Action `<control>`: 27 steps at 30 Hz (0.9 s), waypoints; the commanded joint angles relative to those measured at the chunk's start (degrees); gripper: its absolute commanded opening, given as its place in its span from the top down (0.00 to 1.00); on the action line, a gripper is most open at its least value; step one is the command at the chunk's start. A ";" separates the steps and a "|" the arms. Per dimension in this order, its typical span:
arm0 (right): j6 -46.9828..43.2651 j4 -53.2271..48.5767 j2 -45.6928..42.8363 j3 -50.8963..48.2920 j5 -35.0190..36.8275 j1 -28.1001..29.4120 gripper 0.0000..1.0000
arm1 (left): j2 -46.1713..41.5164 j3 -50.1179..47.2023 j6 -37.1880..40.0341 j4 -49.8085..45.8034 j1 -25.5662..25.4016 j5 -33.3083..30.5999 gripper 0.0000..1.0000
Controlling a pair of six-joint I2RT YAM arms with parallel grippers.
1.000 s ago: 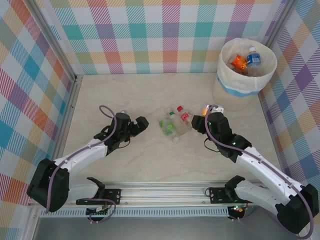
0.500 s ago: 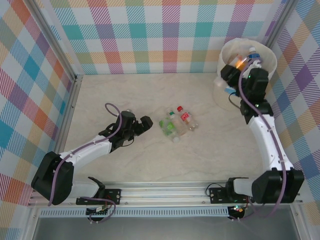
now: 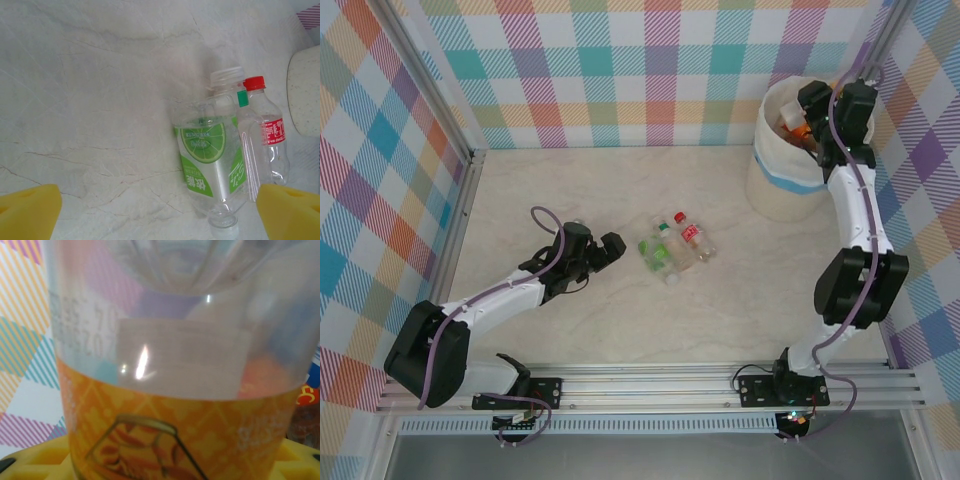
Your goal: Put the plastic bottles in the bin
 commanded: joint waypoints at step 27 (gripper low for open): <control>2.23 -20.34 12.70 22.69 7.50 2.03 0.00 | -1.12 -0.17 0.86 -0.66 -0.31 -1.32 0.00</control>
